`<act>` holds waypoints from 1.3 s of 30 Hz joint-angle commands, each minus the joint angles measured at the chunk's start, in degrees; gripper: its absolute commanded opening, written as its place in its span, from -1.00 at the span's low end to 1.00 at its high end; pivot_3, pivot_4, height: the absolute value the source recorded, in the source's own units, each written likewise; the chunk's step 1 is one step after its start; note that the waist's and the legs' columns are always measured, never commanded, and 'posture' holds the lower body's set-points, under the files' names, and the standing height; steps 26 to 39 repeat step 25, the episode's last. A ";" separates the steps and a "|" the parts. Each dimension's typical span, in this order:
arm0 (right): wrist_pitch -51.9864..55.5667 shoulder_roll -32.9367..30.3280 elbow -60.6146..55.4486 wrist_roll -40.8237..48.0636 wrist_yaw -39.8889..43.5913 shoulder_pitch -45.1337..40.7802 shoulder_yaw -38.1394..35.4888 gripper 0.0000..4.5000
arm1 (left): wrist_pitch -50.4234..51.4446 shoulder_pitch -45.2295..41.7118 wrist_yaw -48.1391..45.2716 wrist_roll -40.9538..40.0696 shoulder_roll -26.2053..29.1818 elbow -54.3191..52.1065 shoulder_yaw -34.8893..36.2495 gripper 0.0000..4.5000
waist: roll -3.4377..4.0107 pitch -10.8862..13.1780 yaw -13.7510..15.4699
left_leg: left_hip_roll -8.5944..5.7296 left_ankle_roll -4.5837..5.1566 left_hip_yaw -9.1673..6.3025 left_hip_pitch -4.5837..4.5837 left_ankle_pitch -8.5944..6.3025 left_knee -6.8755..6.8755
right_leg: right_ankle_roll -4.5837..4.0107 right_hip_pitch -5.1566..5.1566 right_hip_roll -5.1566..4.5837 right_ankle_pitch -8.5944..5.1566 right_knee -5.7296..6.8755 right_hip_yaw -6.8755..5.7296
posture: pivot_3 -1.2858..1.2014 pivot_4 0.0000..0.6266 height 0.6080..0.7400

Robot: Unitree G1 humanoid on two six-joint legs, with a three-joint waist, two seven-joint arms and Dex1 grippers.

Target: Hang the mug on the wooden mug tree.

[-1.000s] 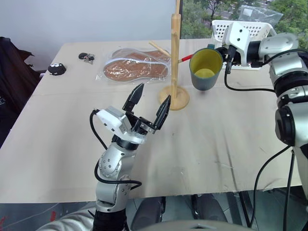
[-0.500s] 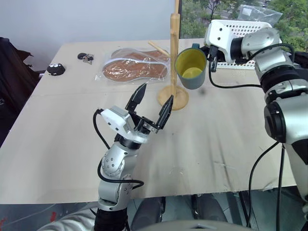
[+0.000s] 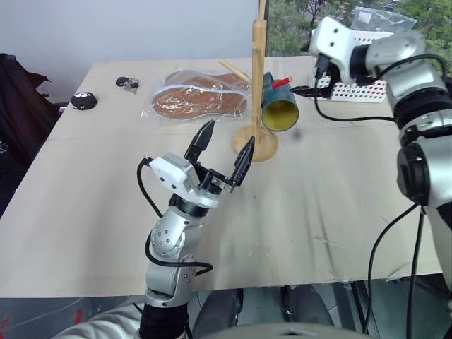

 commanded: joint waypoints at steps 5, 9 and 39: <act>5.53 -9.62 -11.58 14.62 14.29 20.02 -11.25 0.97 | 8.19 6.32 -1.99 -4.72 6.75 -2.53 2.14 1.00 | 0.10 0.04 -0.18 | 0.02 0.02 0.03 0.01 -0.01 0.00 | 0.00 0.05 -0.05 0.00 -0.01 0.02 | 0.03 -0.52 1.00; 24.00 -7.93 -45.96 29.52 10.65 47.07 -20.09 0.97 | 15.40 9.98 -2.76 -6.68 11.77 -3.39 3.89 1.00 | 0.25 0.05 -0.50 | 0.14 0.14 0.11 0.12 -0.08 -0.05 | 0.01 0.04 0.04 0.01 0.11 0.14 | 0.03 -0.52 1.00; 27.52 8.13 -95.01 35.03 -15.08 103.12 -24.32 0.97 | 19.67 17.97 -5.85 -2.18 18.84 -4.01 3.48 1.00 | 0.08 -0.12 -0.10 | 0.14 0.21 0.22 1.31 -0.10 -0.24 | -0.01 1.04 -0.12 -0.29 0.07 -0.08 | 0.03 -0.52 1.00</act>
